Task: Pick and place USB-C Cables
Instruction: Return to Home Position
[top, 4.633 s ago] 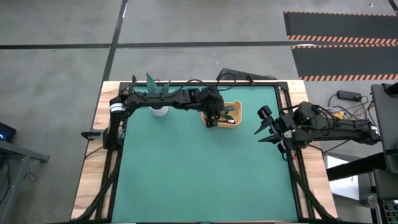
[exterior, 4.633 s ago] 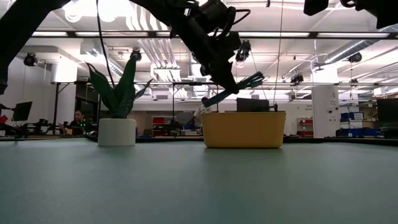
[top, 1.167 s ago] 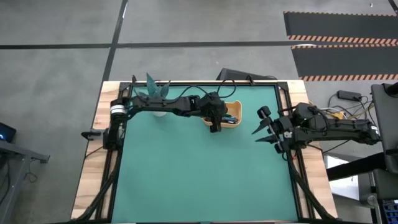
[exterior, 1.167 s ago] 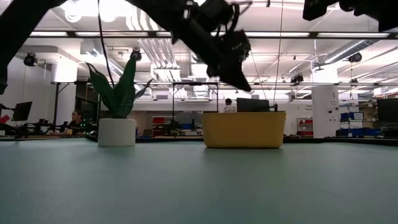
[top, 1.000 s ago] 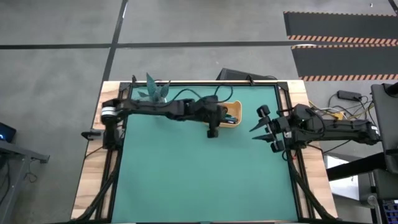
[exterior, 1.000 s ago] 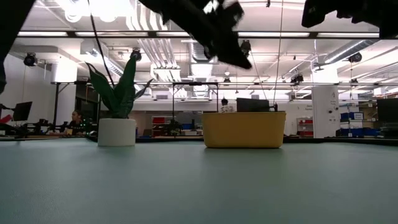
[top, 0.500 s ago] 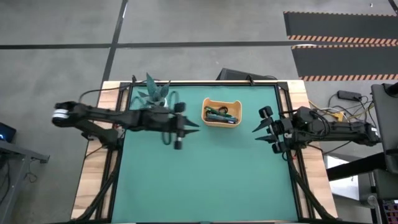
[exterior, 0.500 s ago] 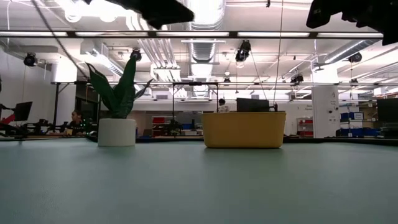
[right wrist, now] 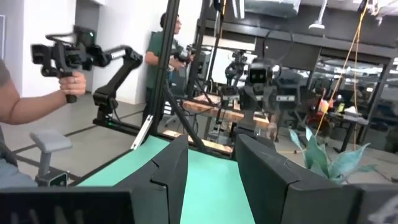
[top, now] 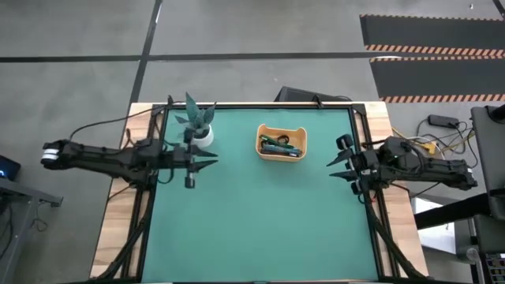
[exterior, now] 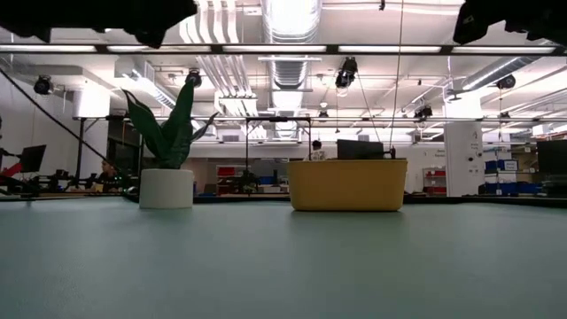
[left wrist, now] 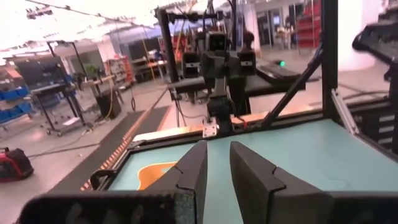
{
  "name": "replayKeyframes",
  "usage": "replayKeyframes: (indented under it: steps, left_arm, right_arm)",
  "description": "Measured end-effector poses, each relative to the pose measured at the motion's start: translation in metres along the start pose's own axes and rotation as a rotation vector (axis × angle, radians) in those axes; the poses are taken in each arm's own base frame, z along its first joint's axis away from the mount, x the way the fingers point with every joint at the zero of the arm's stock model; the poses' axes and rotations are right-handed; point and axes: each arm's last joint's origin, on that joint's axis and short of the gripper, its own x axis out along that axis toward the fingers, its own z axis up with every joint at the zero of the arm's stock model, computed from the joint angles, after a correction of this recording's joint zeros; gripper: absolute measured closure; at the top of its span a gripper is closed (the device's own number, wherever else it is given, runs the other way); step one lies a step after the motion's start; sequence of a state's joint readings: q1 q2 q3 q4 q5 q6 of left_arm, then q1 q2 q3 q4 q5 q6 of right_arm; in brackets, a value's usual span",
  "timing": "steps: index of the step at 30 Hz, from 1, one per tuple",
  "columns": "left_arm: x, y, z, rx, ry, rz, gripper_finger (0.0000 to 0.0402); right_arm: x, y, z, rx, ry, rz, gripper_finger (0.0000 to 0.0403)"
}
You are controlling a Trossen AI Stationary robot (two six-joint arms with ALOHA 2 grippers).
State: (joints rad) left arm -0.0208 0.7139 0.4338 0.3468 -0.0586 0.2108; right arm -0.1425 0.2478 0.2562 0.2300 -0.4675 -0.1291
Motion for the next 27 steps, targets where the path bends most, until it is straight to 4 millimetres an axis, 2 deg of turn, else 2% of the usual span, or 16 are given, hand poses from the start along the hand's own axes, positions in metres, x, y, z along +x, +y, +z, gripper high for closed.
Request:
replayKeyframes:
  steps: [10,18,24,27]
  left_arm:
    - [-0.035,-0.003,-0.026,-0.053,-0.061,0.013,0.0347]
    - [-0.052,-0.008,-0.054,-0.086,-0.091,0.017,0.0347]
    - [-0.063,-0.013,-0.079,-0.108,-0.125,0.021,0.0347]
    - [-0.067,-0.013,-0.081,-0.126,-0.119,0.02,0.0347]
  right_arm:
    - [-0.008,0.002,-0.014,-0.028,0.057,-0.124,0.0275]
    - [-0.016,0.006,-0.03,-0.06,0.067,-0.189,0.0278]
    - [-0.02,0.008,-0.048,-0.071,0.088,-0.28,0.0296]
    - [-0.022,0.009,-0.058,-0.077,0.095,-0.298,0.0308]
